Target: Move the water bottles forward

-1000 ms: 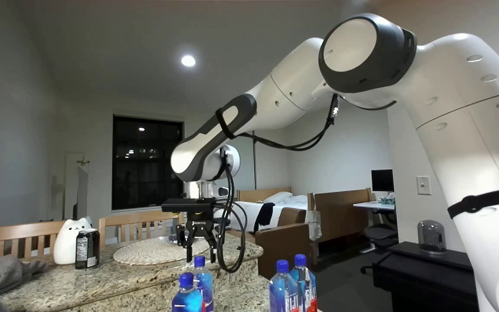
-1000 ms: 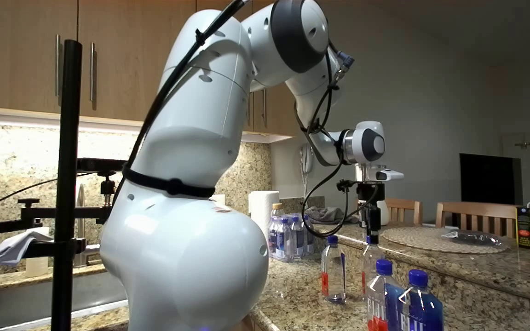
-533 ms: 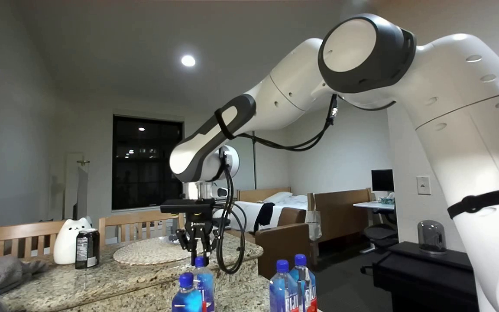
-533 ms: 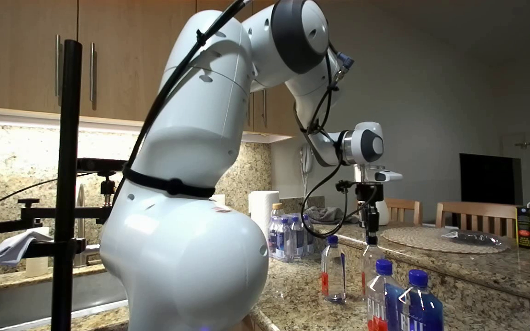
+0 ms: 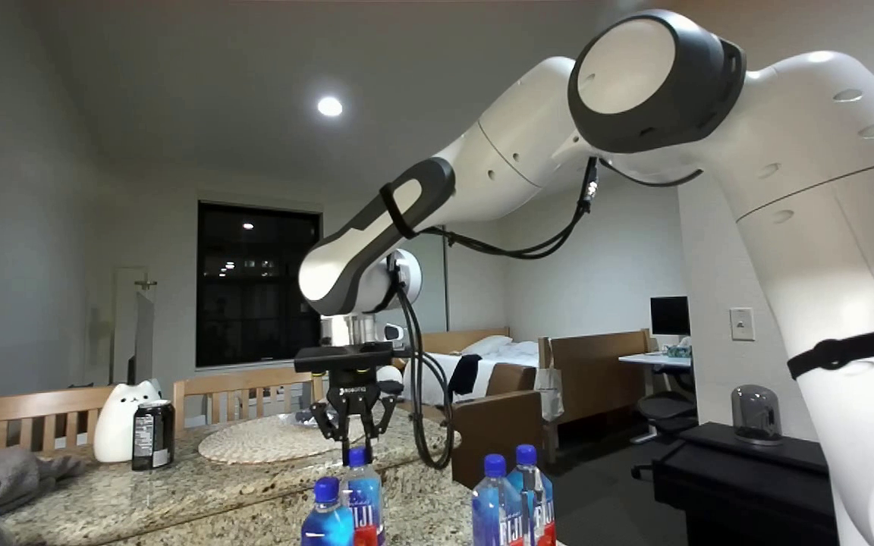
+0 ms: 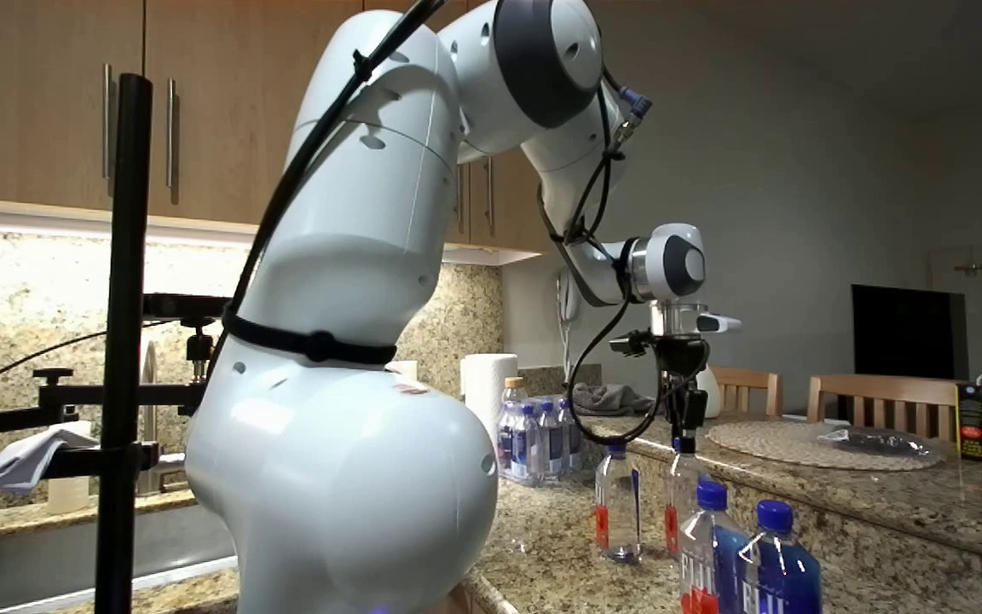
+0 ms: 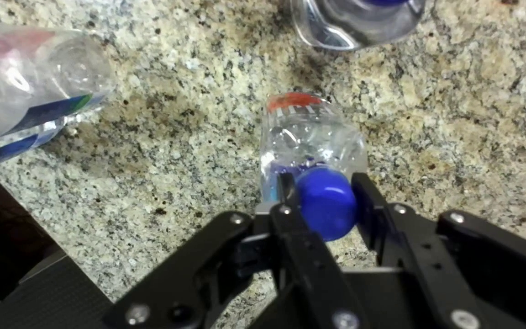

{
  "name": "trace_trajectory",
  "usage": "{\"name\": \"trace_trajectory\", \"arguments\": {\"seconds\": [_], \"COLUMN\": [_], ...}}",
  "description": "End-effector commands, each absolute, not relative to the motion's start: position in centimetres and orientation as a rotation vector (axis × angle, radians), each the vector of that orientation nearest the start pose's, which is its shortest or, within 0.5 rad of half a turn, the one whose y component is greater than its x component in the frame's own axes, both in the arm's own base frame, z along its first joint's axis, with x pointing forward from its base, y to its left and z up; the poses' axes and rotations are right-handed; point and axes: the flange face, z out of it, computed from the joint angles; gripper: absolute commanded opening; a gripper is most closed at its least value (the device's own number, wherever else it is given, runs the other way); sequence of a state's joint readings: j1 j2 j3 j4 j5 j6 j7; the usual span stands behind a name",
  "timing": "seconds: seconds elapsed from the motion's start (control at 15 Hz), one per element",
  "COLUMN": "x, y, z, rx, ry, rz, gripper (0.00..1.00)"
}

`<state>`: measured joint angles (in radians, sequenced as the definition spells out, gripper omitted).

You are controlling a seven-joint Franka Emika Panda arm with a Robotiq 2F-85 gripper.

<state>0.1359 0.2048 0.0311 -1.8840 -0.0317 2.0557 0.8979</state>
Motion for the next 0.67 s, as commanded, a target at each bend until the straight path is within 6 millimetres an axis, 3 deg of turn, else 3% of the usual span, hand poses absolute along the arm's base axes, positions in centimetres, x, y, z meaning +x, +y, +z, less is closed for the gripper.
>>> {"name": "trace_trajectory", "arguments": {"seconds": [0.0, 0.27, 0.6], "x": [56.5, 54.1, 50.2], "y": [8.9, 8.5, 7.8], "z": [43.2, 46.7, 47.0], "rx": [-3.095, -3.215, -3.208], "ry": [0.879, 0.597, 0.168], "rz": [-0.006, -0.116, -0.045], "gripper": [0.14, 0.14, 0.14]}}
